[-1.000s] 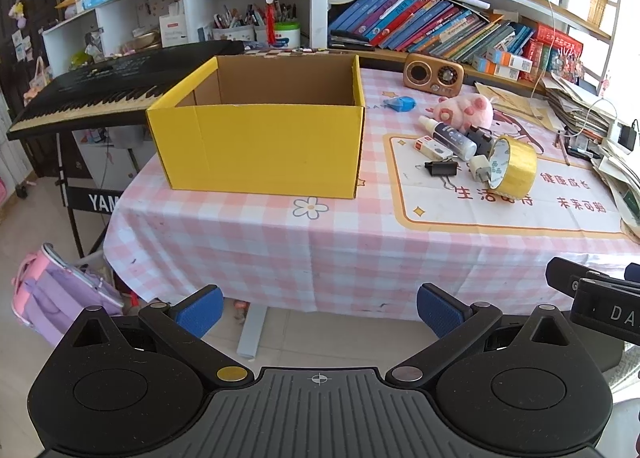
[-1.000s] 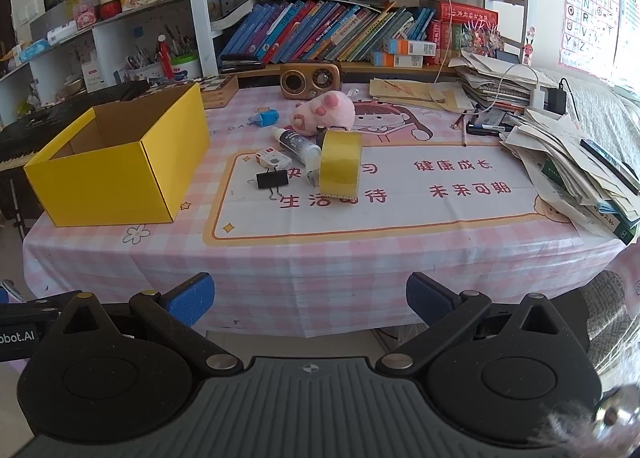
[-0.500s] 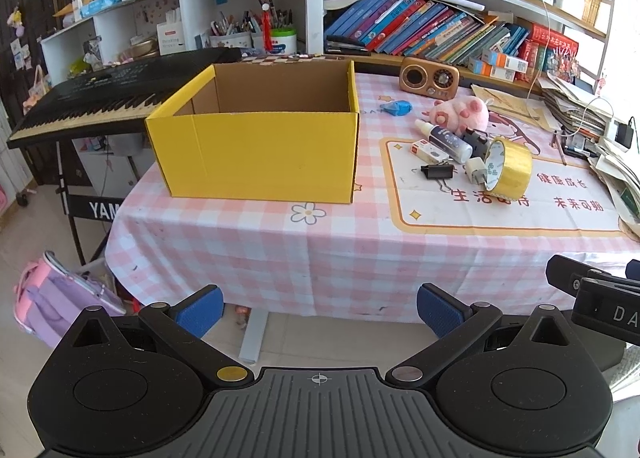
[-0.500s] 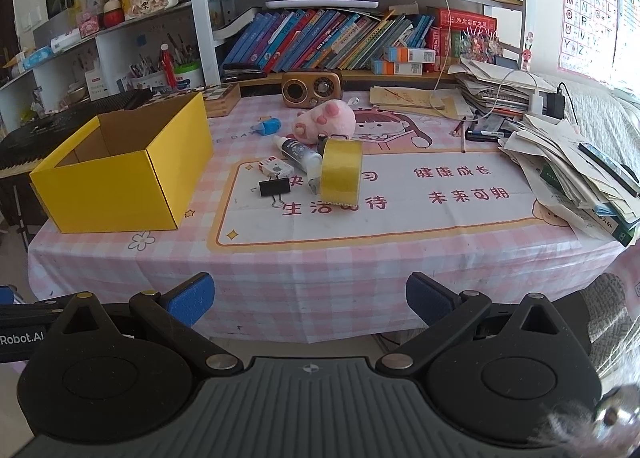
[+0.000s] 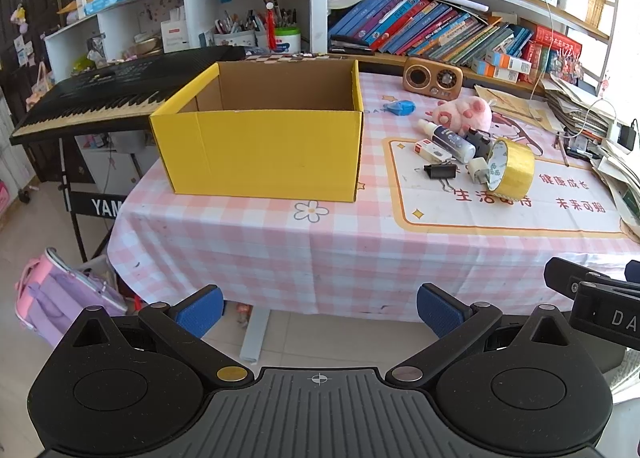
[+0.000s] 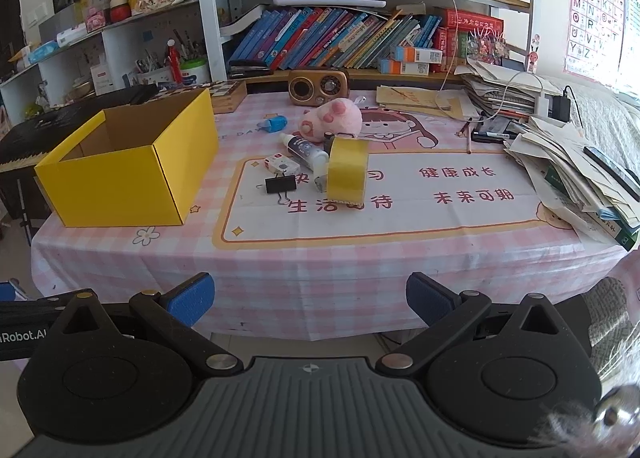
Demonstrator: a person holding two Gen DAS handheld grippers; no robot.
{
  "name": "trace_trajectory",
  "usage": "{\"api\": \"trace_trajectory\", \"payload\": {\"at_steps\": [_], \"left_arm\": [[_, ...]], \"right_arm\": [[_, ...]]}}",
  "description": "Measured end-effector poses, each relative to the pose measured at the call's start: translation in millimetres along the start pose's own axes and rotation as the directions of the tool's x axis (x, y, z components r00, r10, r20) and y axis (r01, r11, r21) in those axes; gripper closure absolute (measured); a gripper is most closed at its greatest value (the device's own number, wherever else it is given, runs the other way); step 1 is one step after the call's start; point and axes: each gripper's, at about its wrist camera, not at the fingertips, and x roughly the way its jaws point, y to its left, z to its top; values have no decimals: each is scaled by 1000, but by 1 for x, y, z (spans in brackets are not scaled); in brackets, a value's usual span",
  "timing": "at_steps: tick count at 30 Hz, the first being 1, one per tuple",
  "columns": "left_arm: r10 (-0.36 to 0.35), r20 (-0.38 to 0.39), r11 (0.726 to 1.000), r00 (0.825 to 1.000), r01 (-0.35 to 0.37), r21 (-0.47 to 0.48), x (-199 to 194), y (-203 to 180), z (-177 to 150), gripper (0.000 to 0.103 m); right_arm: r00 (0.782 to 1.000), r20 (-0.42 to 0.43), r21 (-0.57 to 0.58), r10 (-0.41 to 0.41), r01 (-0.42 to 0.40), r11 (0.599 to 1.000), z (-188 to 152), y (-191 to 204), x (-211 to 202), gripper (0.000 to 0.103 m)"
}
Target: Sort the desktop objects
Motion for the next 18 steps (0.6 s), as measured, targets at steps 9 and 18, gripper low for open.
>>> {"api": "trace_trajectory", "payload": {"at_steps": [9, 18], "left_arm": [[-8, -15, 1000, 1000, 8, -3, 9, -4, 3, 0], [-4, -38, 1000, 999, 4, 0, 23, -15, 12, 0]], "right_arm": [[1000, -21, -3, 2, -2, 1000, 4, -2, 9, 0], [999, -39, 3, 6, -5, 1000, 14, -14, 28, 1]]}}
